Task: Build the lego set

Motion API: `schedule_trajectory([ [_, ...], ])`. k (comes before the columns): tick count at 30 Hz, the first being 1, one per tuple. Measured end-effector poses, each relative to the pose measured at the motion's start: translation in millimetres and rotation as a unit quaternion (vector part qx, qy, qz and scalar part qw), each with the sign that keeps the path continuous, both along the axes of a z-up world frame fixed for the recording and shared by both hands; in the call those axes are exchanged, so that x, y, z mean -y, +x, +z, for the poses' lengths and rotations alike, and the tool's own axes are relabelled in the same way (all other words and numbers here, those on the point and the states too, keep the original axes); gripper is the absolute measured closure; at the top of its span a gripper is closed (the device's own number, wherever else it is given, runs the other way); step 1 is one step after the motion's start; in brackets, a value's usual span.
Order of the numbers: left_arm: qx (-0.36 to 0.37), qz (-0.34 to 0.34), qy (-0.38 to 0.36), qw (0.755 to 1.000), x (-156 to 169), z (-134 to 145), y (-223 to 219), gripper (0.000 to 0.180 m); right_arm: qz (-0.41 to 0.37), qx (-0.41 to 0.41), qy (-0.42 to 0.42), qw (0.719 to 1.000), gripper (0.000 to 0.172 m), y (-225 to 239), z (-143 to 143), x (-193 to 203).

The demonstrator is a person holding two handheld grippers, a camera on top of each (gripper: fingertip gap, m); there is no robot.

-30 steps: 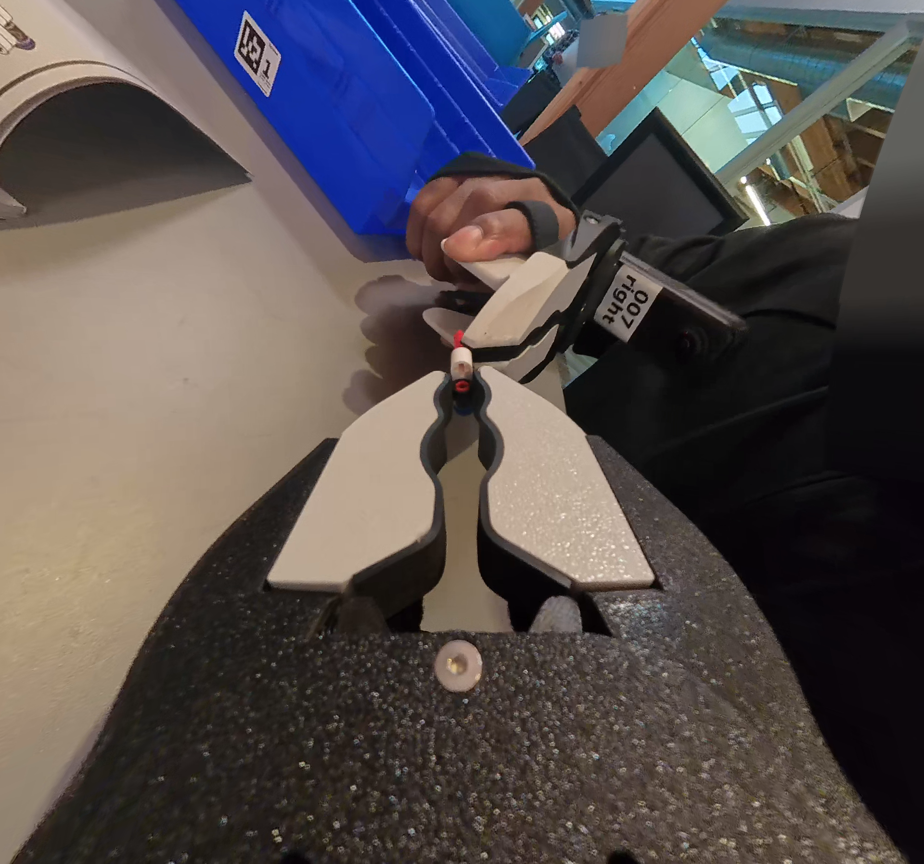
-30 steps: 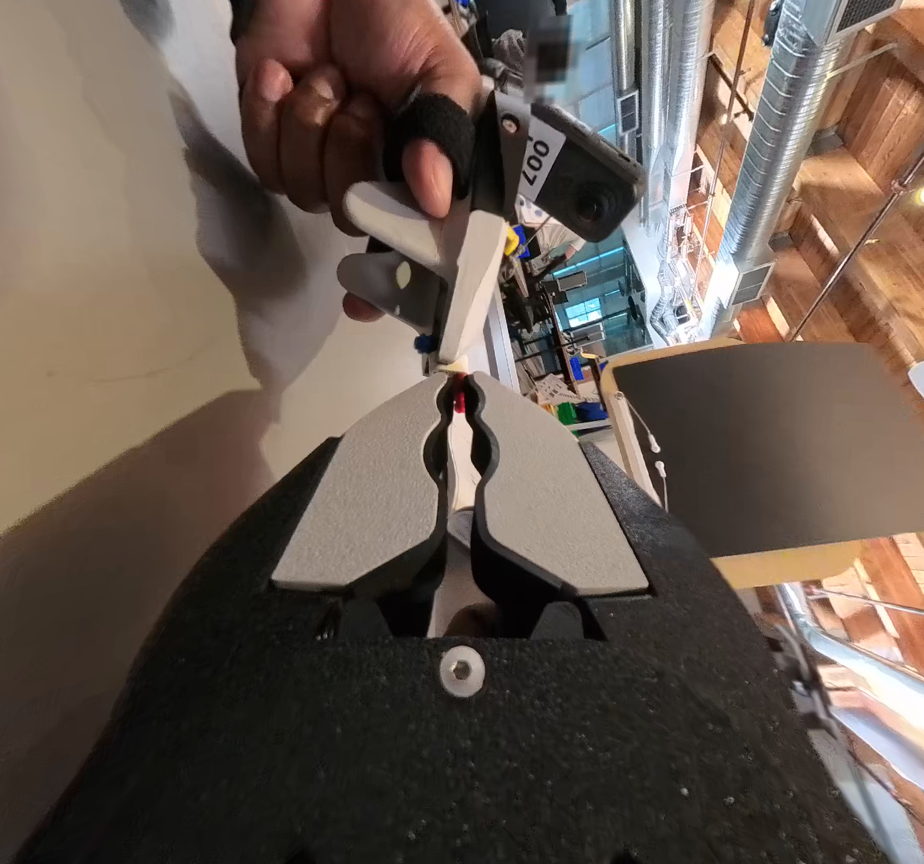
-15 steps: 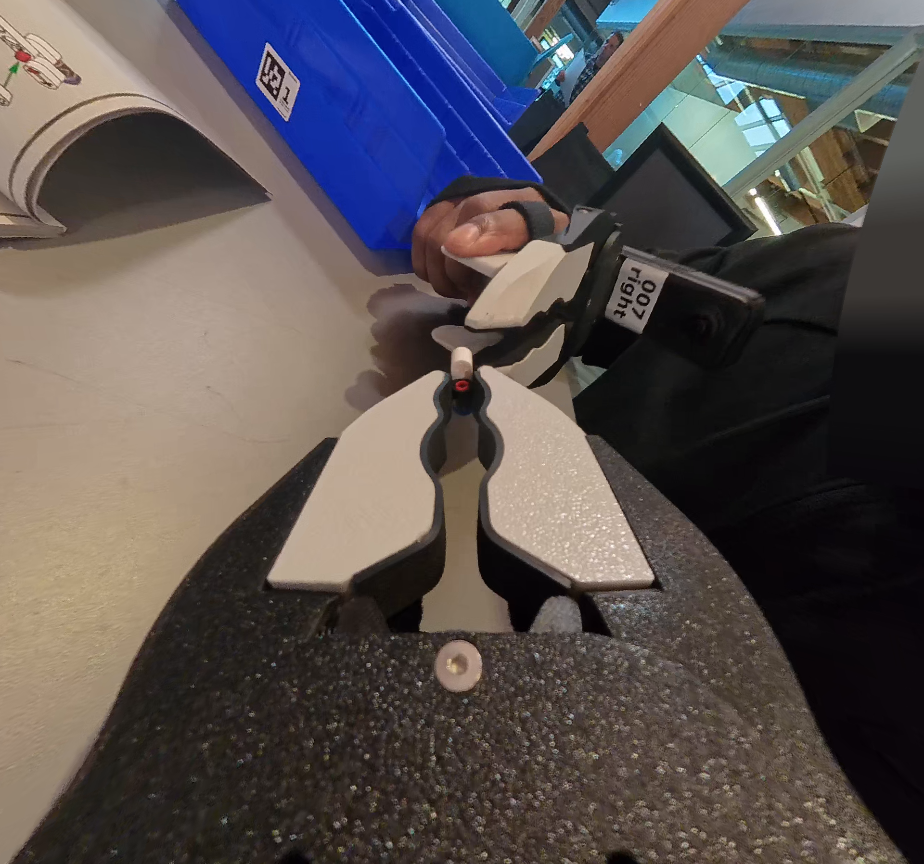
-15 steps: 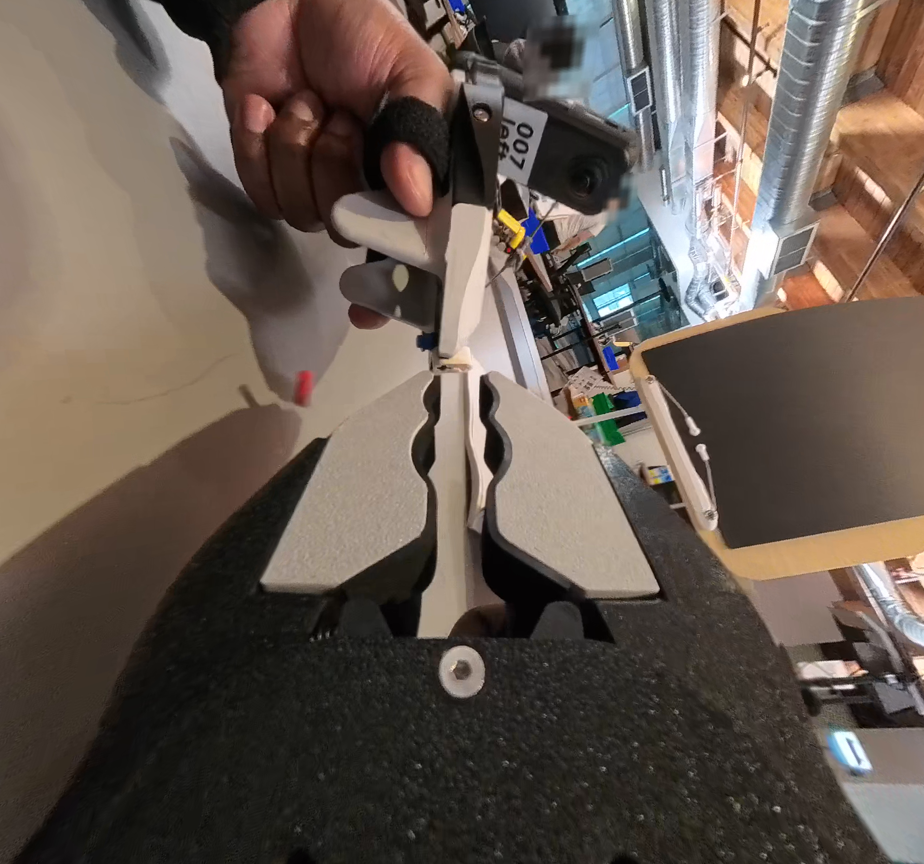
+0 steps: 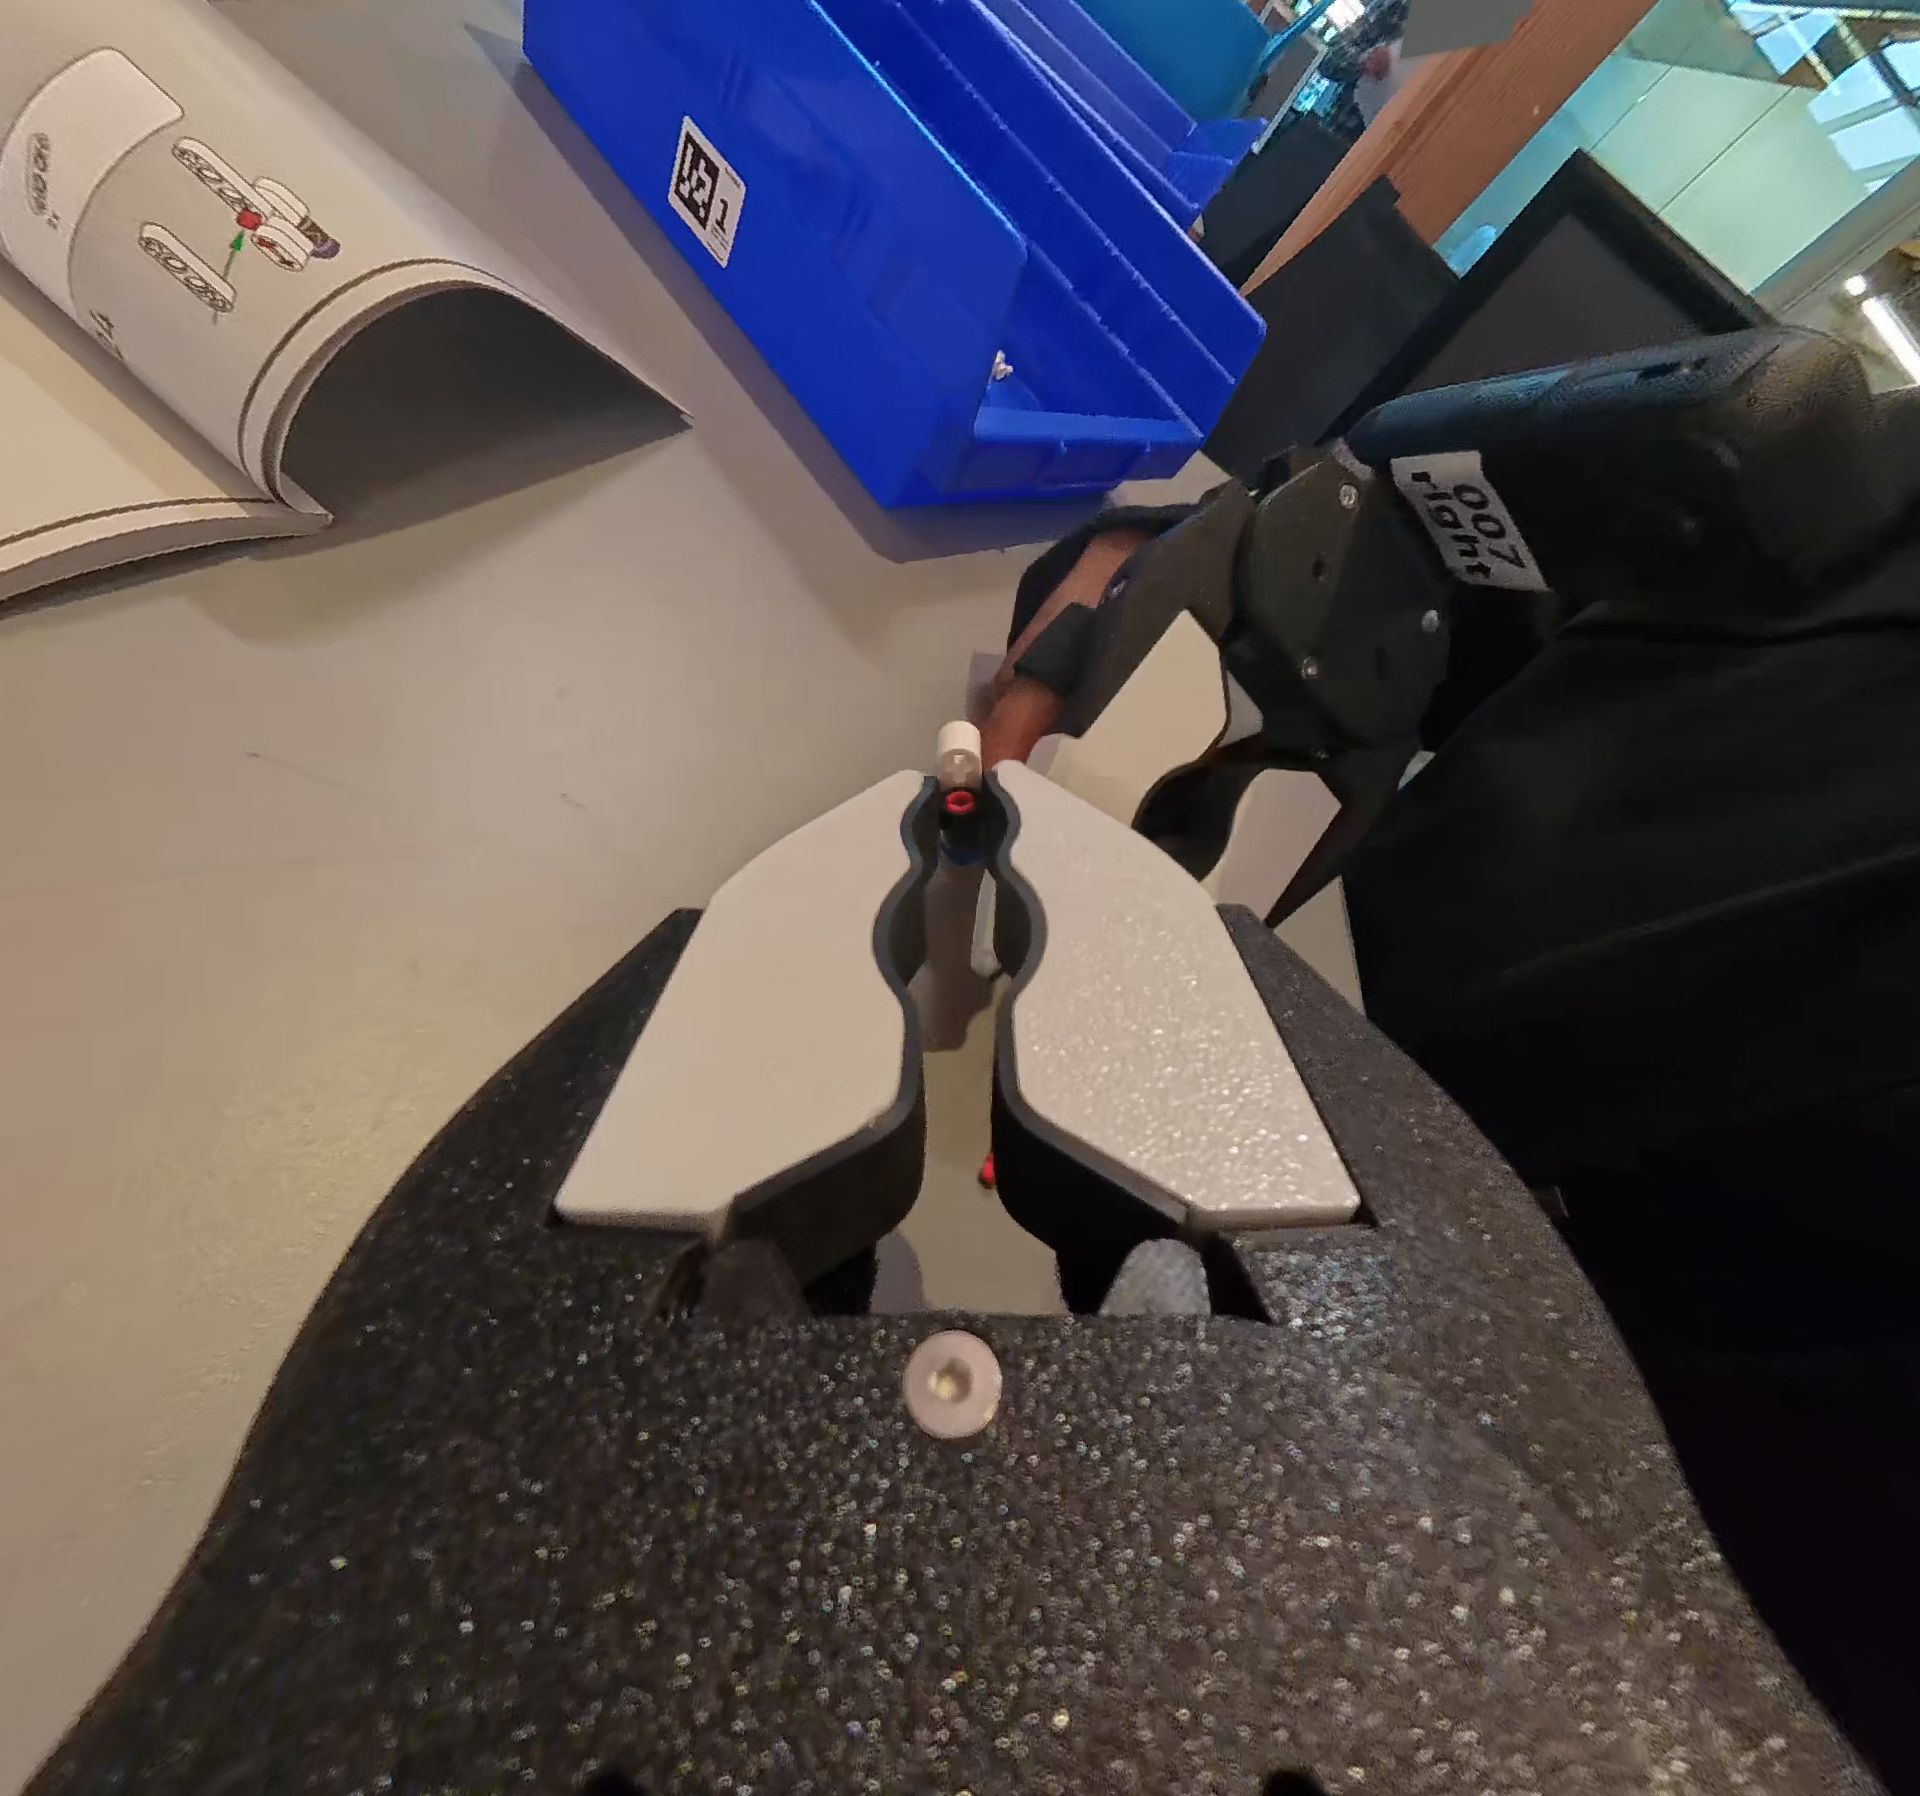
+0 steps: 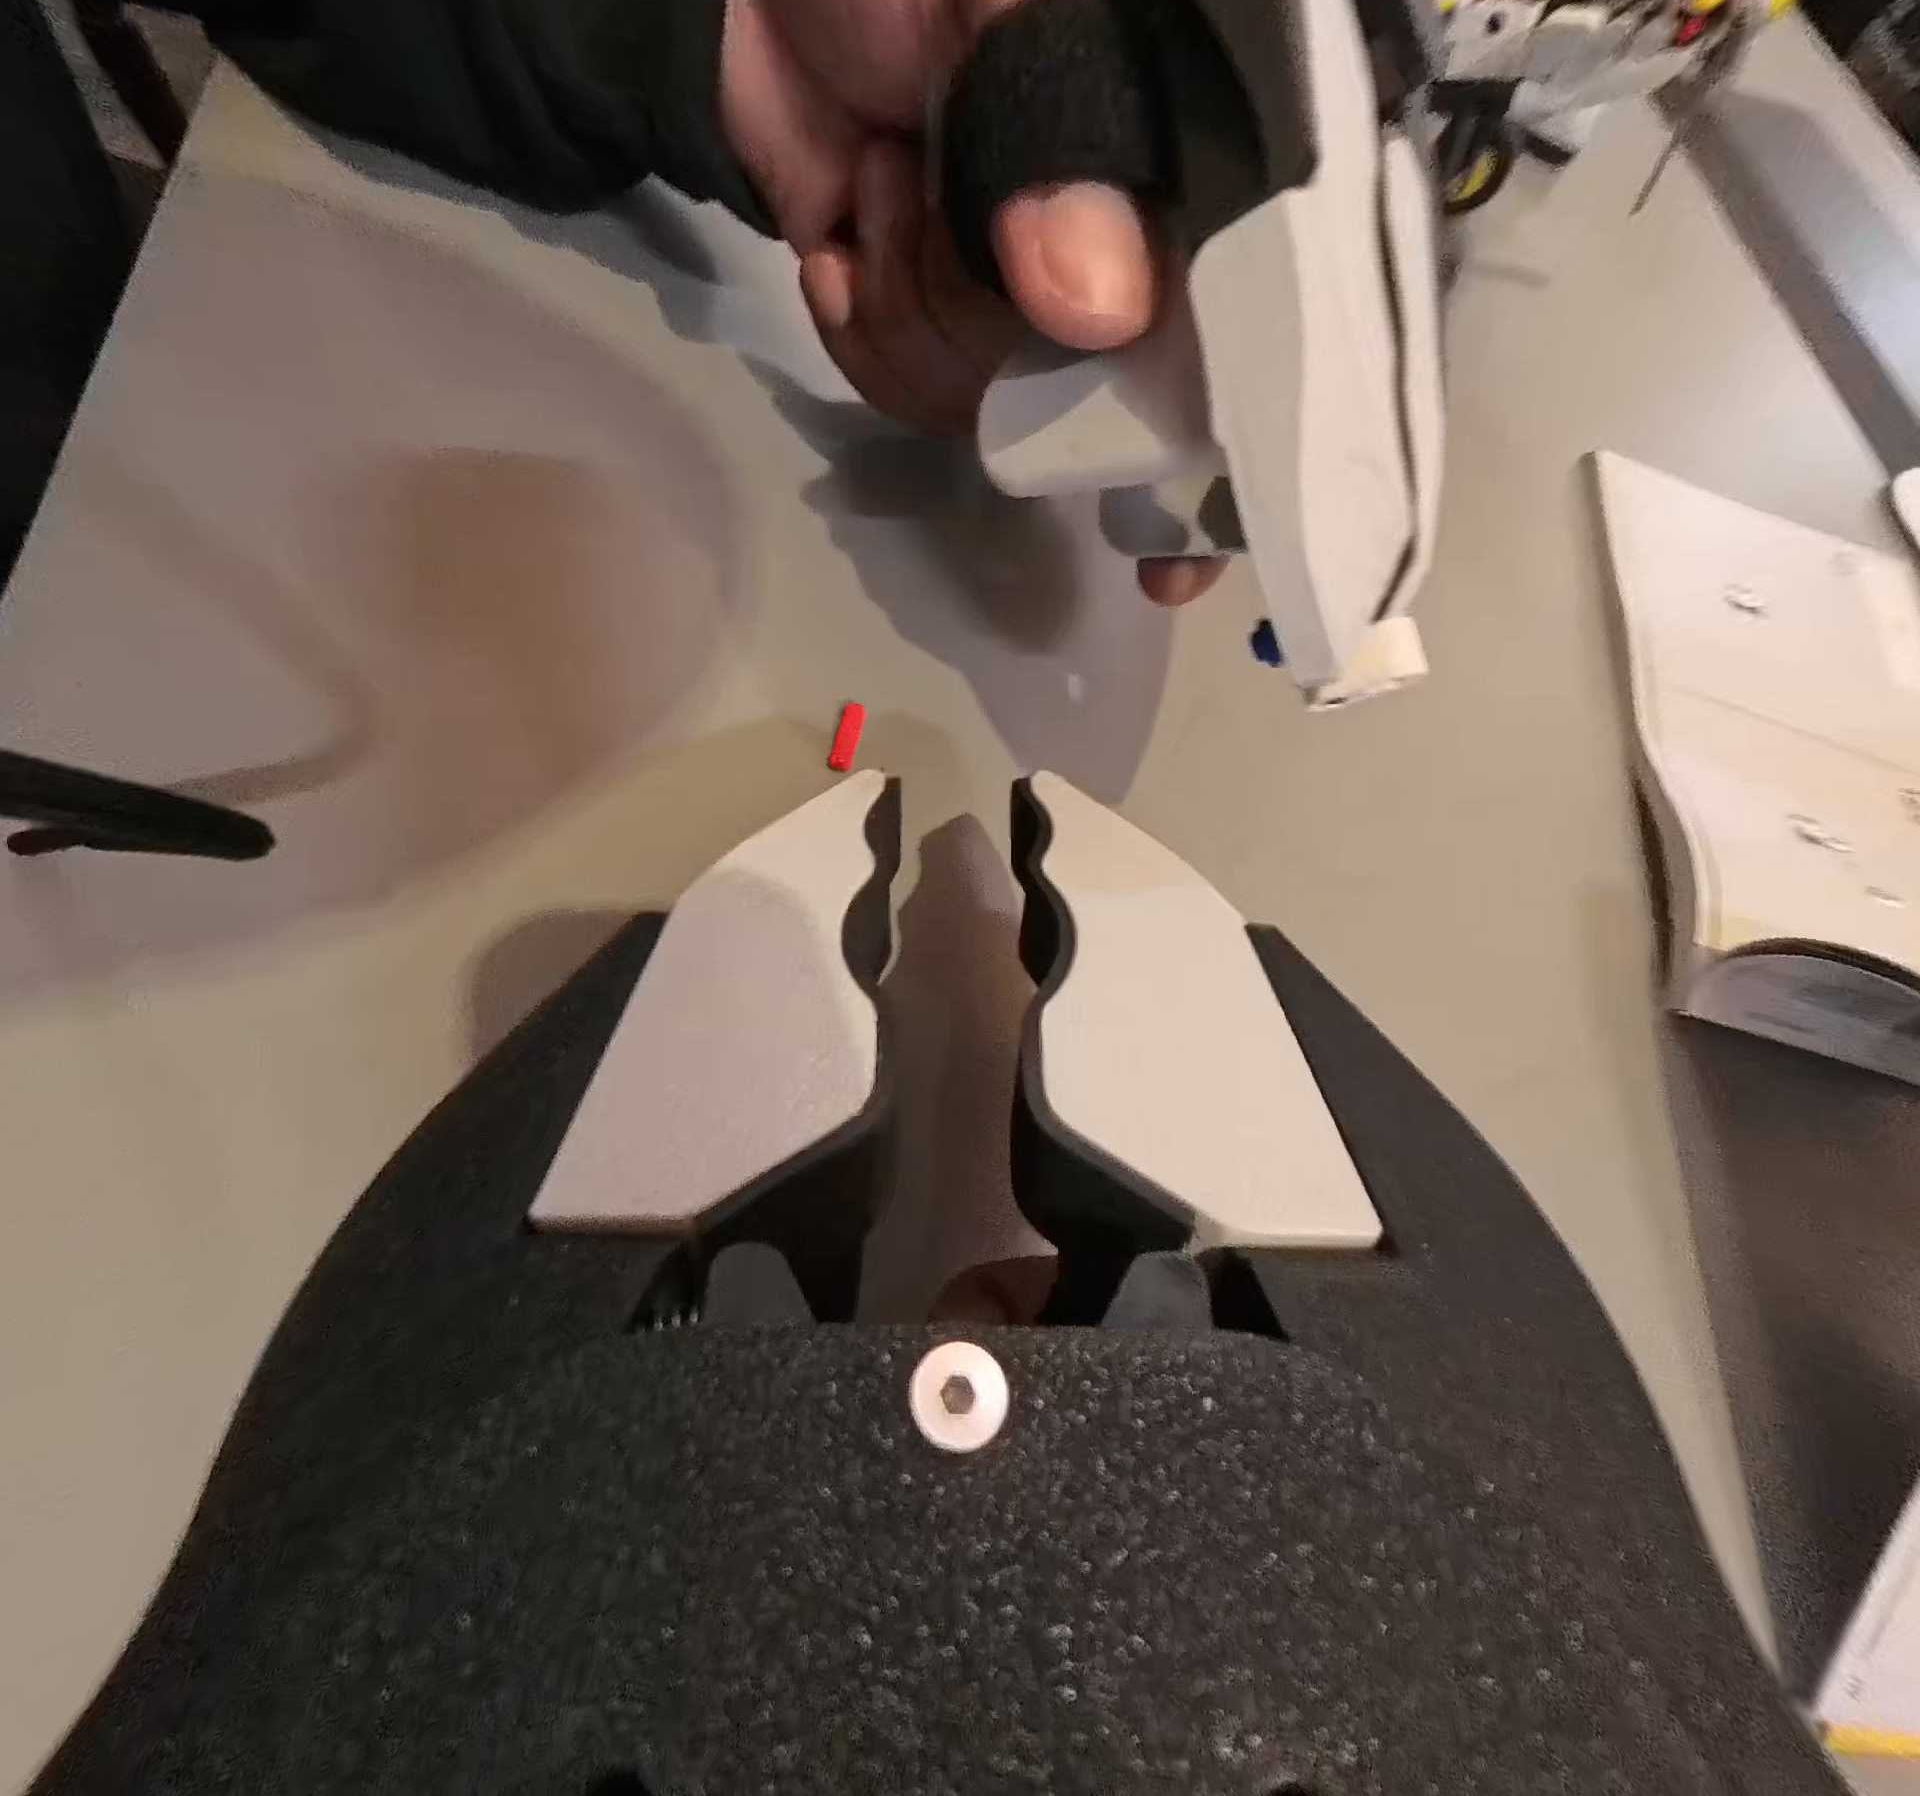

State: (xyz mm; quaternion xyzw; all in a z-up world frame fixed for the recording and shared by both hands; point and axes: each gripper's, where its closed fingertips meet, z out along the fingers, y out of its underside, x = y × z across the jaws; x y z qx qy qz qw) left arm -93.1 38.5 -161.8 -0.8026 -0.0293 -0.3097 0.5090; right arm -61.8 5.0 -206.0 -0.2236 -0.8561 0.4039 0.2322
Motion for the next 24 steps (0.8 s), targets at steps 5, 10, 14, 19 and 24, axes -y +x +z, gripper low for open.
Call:
schedule_trajectory([
  [5, -0.029, 0.003, -0.002, 1.0, 6, -3, 1, 0.173, 0.008, 0.038, -0.001, 0.999, 0.153, 4, -6, 12],
  [10, -0.041, -0.001, 0.001, 0.999, 12, -2, 3, 0.173, -0.001, 0.071, 0.013, 0.997, 0.153, 6, -15, 22],
  [14, -0.054, -0.007, 0.002, 0.999, 17, -2, 6, 0.173, -0.018, 0.081, 0.04, 0.996, 0.153, 3, -23, 24],
  [19, -0.058, -0.007, 0.003, 0.998, 18, -1, 6, 0.173, -0.024, 0.104, 0.033, 0.994, 0.159, 3, -25, 26],
  [24, -0.061, -0.01, 0.003, 0.998, 17, -2, 8, 0.173, -0.019, 0.106, 0.034, 0.994, 0.168, 4, -26, 27],
])
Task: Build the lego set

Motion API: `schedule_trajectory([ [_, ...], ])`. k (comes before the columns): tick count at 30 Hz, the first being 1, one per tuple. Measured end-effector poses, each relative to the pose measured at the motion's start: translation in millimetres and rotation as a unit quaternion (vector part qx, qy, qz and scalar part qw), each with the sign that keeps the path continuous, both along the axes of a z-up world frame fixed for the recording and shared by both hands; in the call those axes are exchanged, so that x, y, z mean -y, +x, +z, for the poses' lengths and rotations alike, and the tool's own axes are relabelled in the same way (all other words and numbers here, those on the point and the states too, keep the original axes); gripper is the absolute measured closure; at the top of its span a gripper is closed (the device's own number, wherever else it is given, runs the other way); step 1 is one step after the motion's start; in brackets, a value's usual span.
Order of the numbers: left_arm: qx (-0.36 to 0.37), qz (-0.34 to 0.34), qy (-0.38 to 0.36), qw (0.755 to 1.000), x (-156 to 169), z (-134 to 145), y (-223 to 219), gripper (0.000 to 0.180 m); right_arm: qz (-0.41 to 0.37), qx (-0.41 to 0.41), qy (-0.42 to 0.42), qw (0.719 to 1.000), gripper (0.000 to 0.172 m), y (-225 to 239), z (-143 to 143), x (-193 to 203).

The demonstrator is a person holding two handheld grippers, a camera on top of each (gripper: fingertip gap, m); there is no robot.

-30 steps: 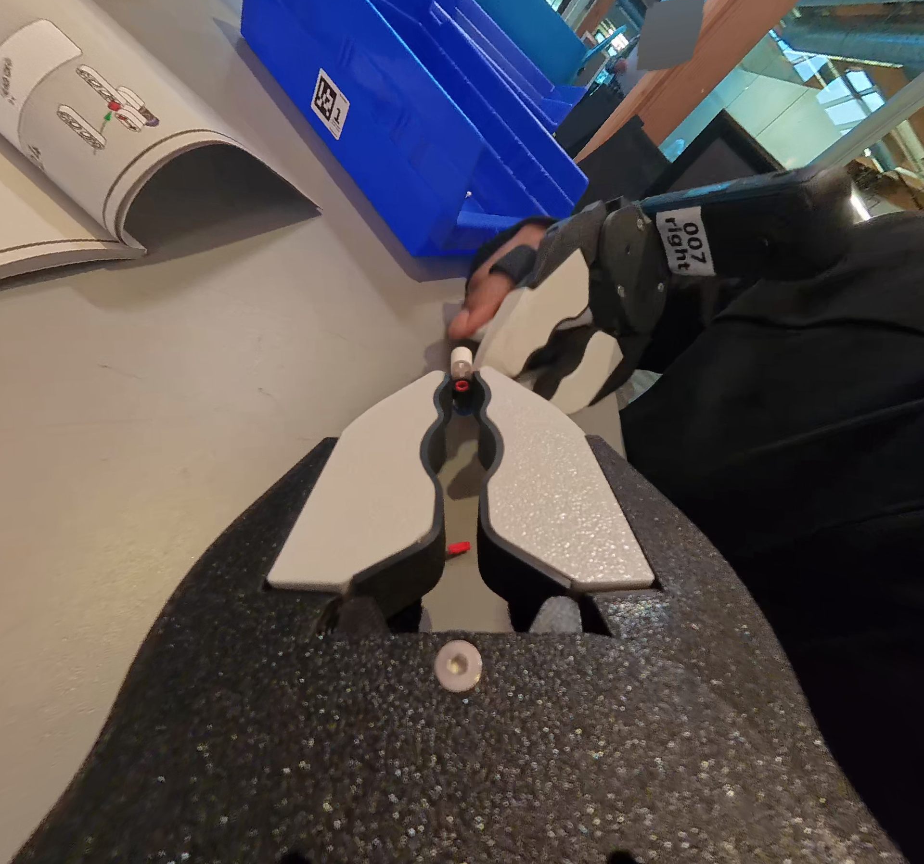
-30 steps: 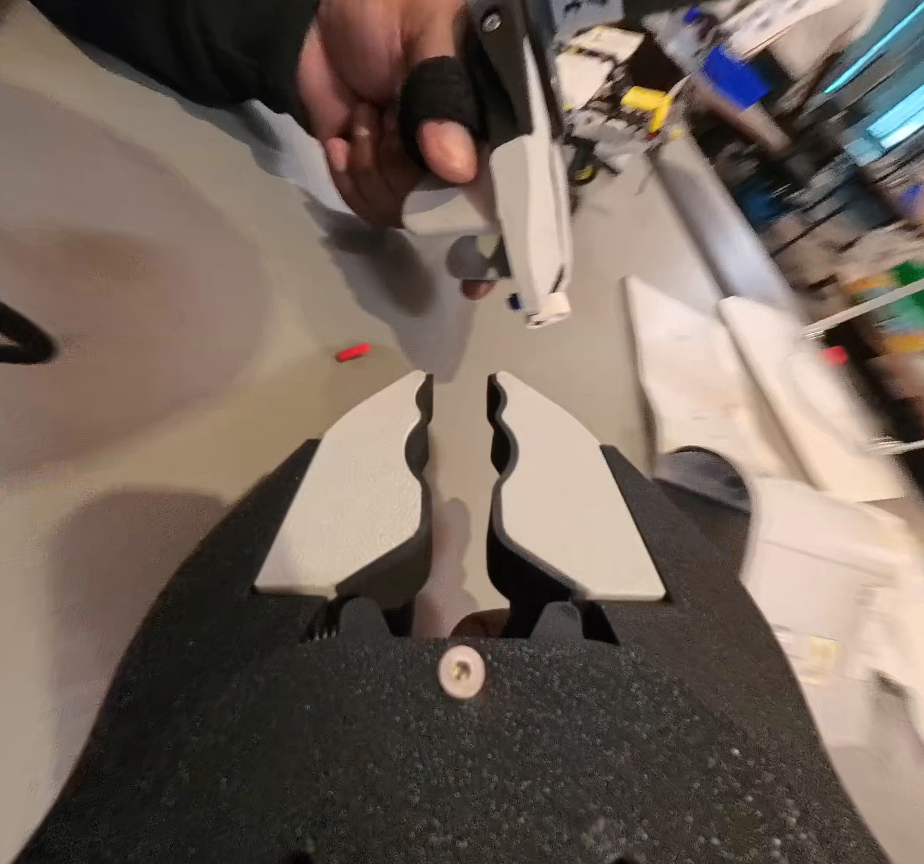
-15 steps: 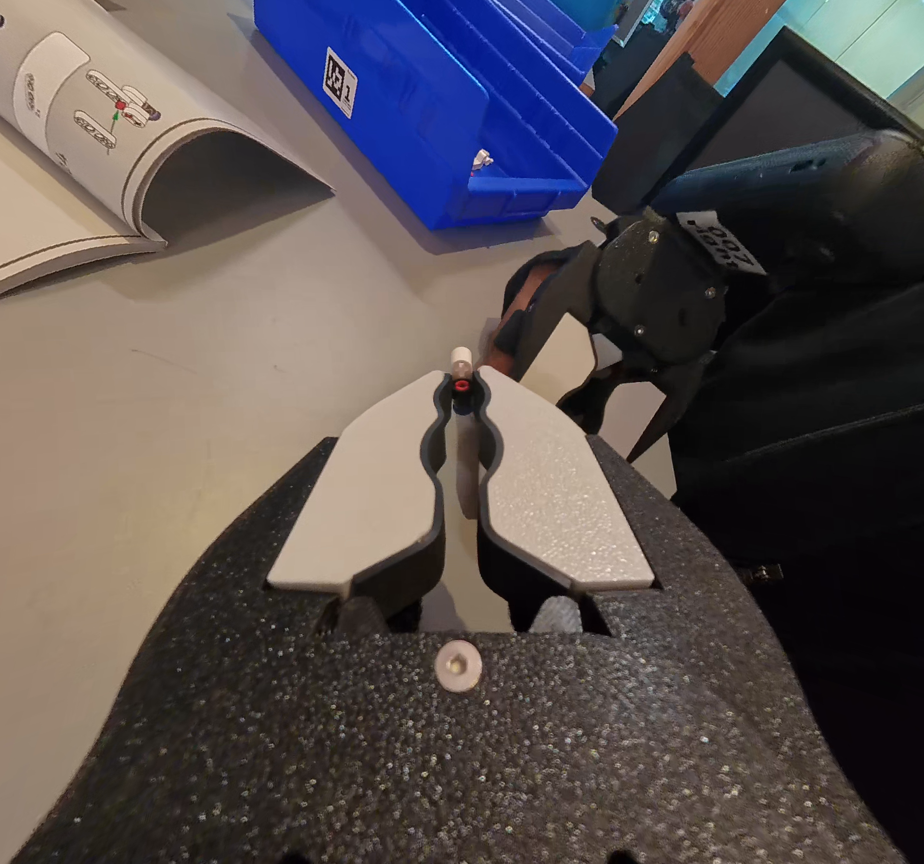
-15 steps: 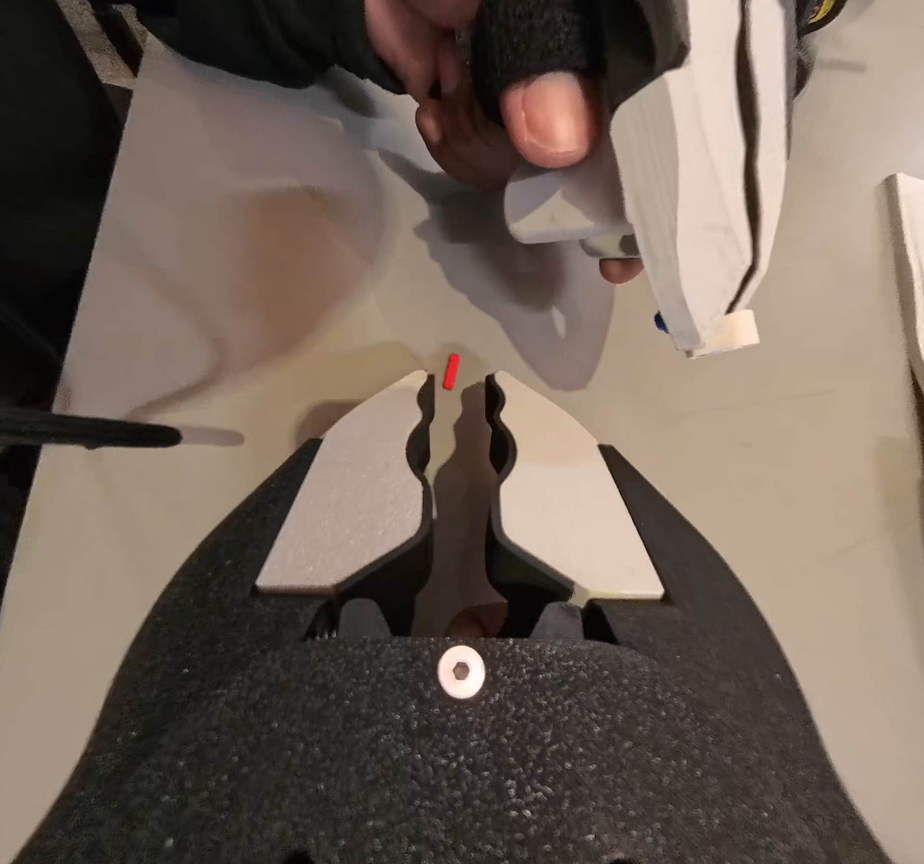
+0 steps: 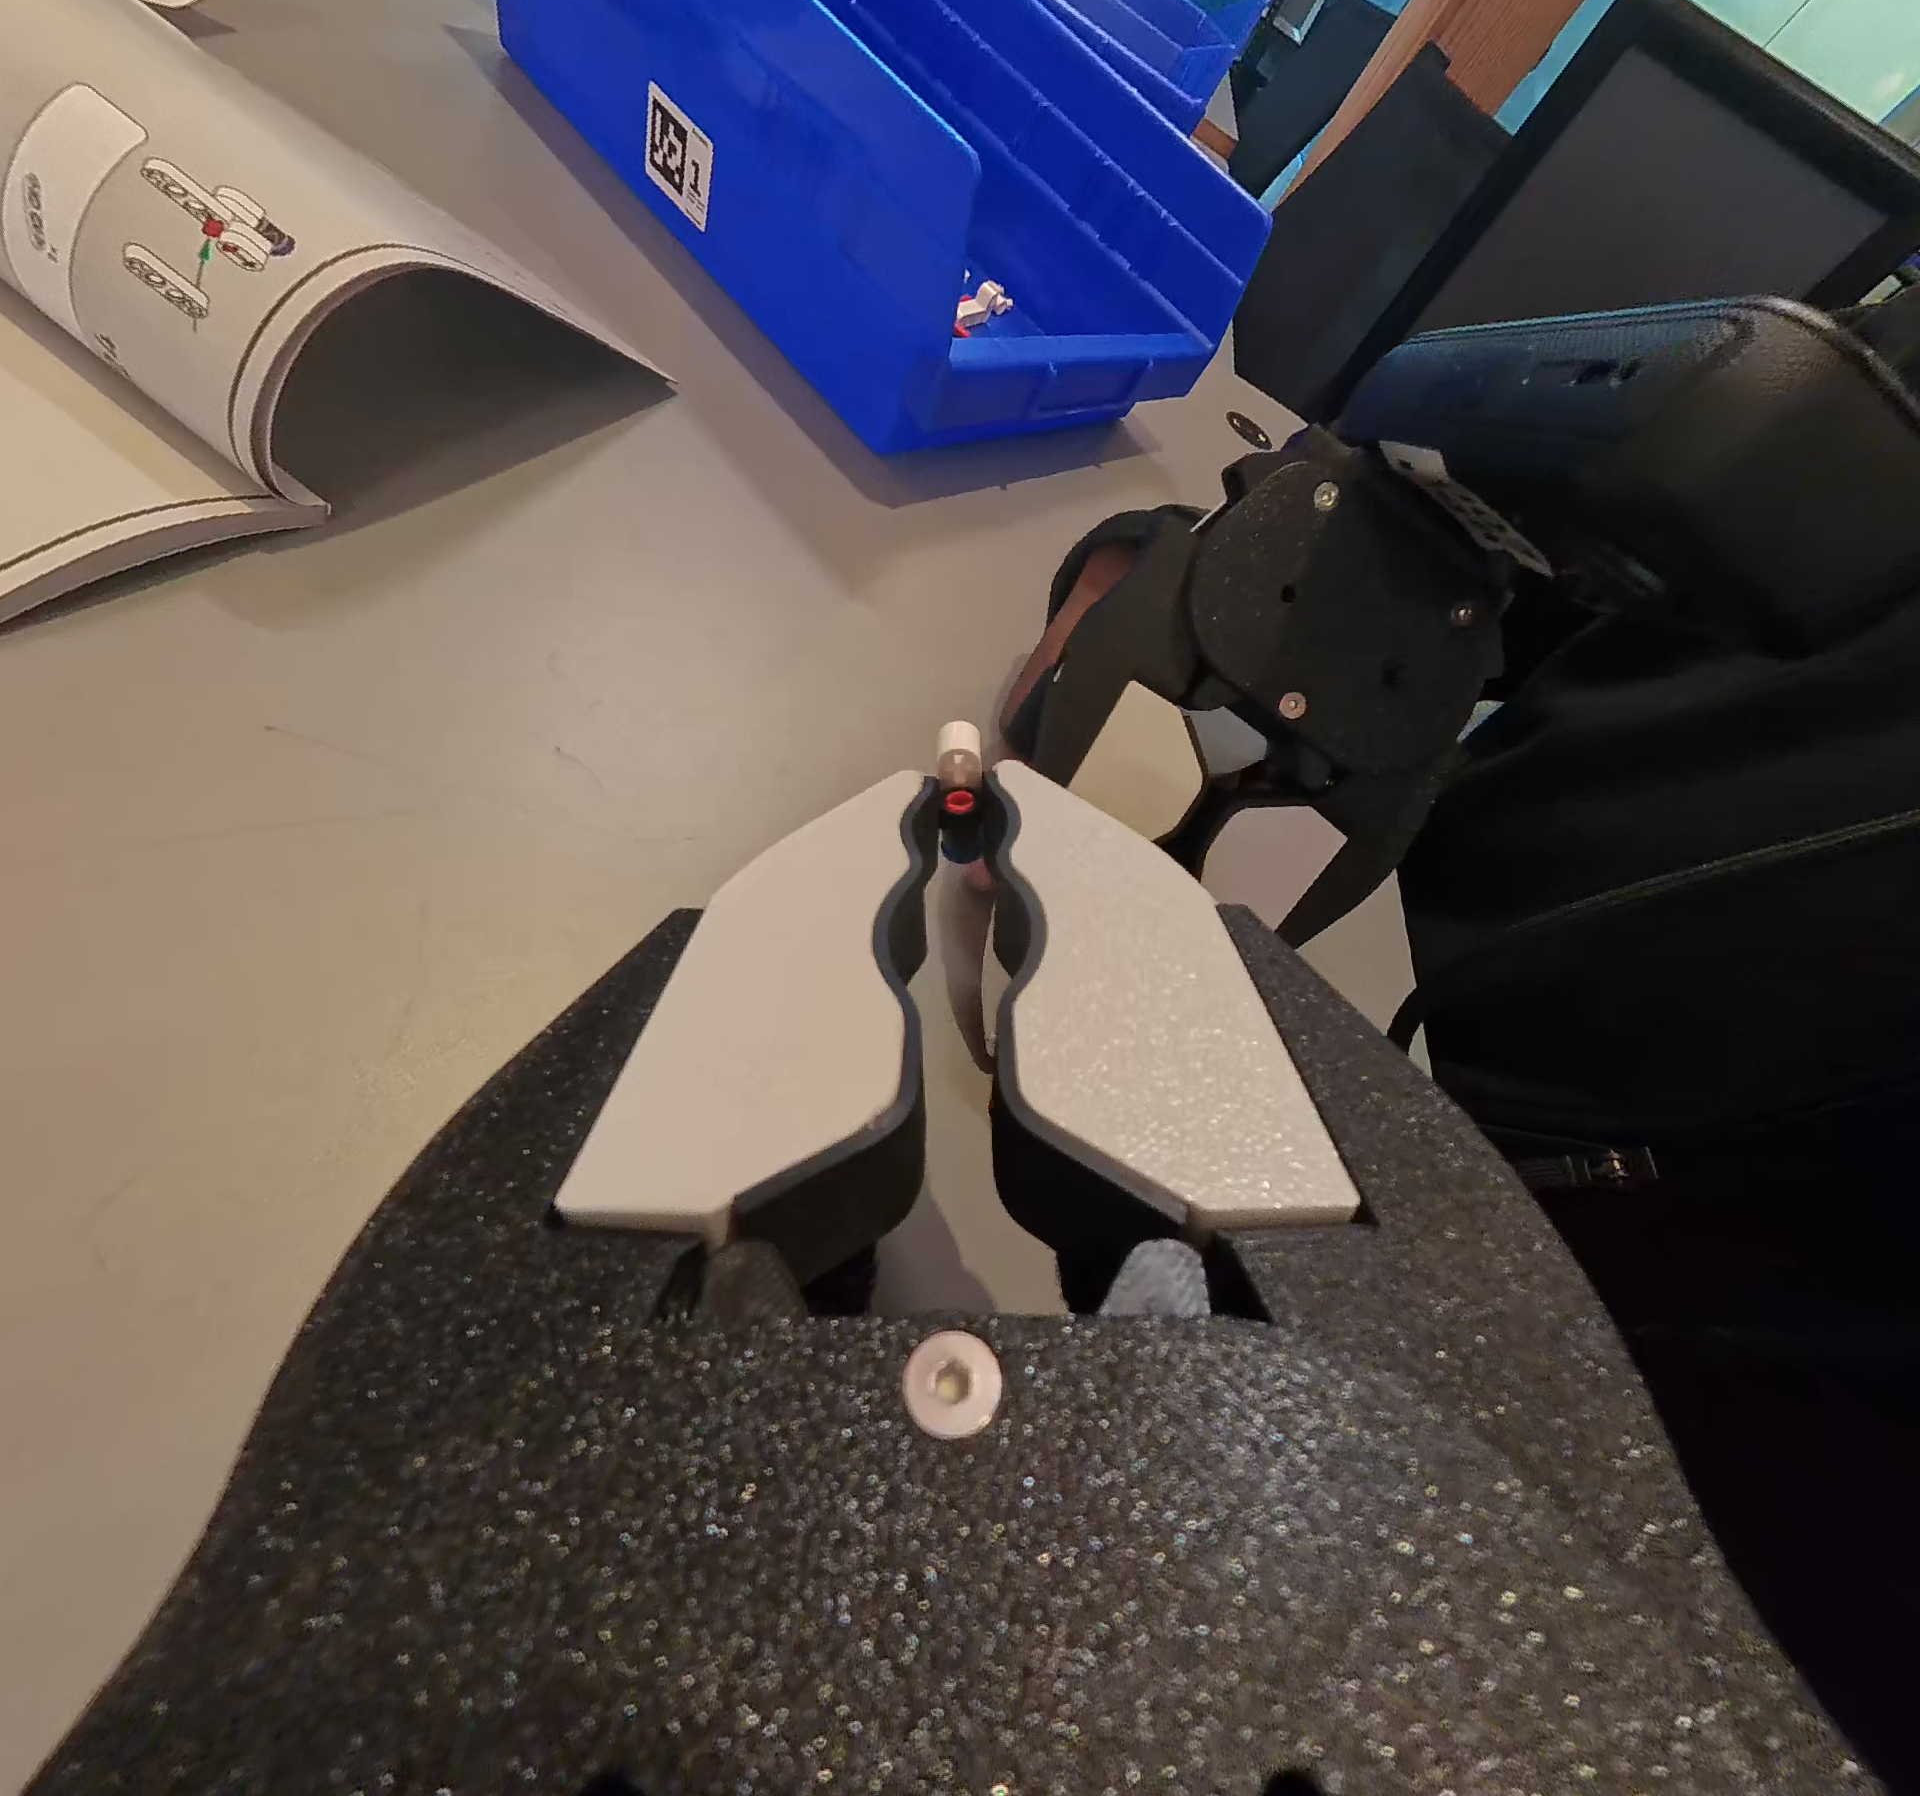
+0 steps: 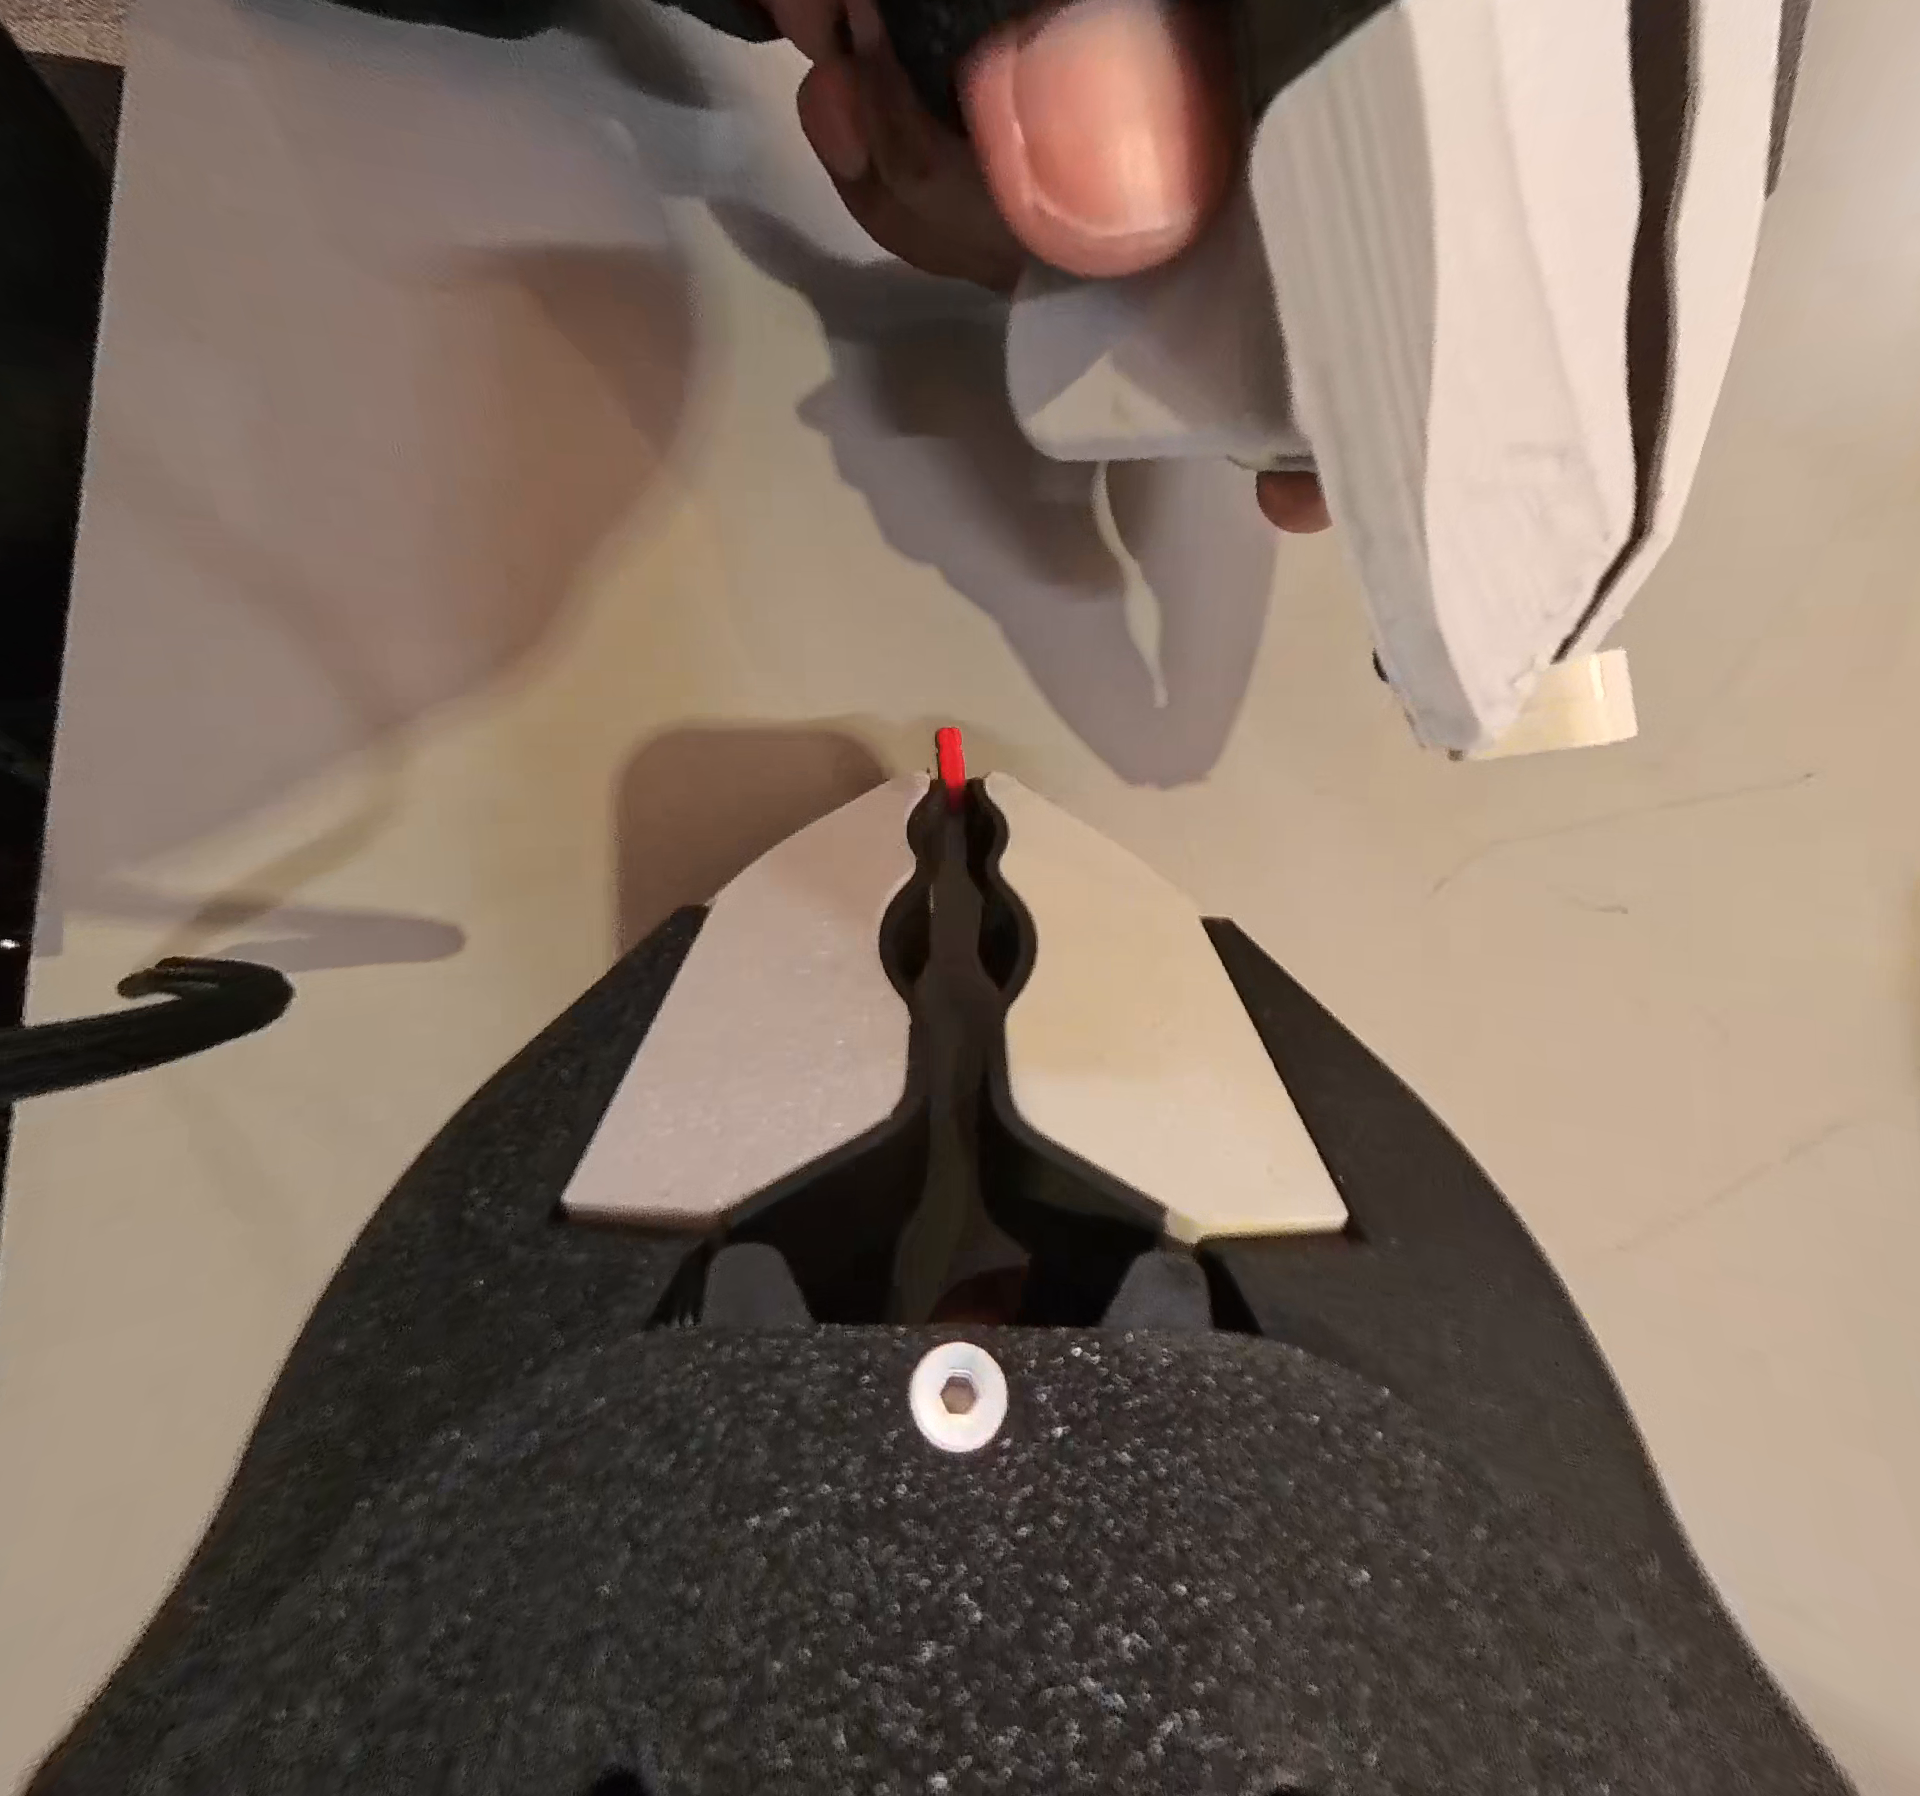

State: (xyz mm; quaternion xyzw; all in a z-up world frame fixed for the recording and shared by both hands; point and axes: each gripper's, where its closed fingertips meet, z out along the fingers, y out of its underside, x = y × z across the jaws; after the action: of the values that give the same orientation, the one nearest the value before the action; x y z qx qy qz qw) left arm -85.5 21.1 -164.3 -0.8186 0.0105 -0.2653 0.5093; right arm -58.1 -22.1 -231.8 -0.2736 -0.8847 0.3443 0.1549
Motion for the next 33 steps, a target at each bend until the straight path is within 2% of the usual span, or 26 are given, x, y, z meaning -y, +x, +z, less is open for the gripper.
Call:
schedule_trajectory([
  [4, 0.007, -0.001, 0.007, 1.0, 0, 2, 0, 0.173, -0.002, -0.006, -0.001, 1.0, 0.169, -1, 1, -3],
  [7, 0.027, -0.011, 0.026, 0.999, 1, 9, 2, 0.173, -0.014, -0.028, -0.027, 0.999, 0.169, -6, 12, -15],
  [13, 0.074, -0.045, 0.101, 0.991, 4, 34, 7, 0.173, -0.037, -0.149, -0.113, 0.982, 0.169, -18, 71, -51],
  [17, 0.068, -0.068, 0.129, 0.987, 5, 37, 16, 0.173, -0.023, -0.249, -0.074, 0.965, 0.169, -12, 93, -52],
  [22, 0.049, -0.077, 0.123, 0.988, 2, 29, 22, 0.173, -0.014, -0.344, 0.001, 0.939, 0.169, -6, 102, -53],
  [27, 0.05, -0.085, 0.109, 0.989, 1, 21, 27, 0.173, -0.007, -0.39, 0.07, 0.918, 0.169, -7, 97, -54],
  [33, 0.054, -0.084, 0.1, 0.99, 1, 19, 27, 0.173, -0.002, -0.42, 0.112, 0.901, 0.169, -7, 94, -52],
])
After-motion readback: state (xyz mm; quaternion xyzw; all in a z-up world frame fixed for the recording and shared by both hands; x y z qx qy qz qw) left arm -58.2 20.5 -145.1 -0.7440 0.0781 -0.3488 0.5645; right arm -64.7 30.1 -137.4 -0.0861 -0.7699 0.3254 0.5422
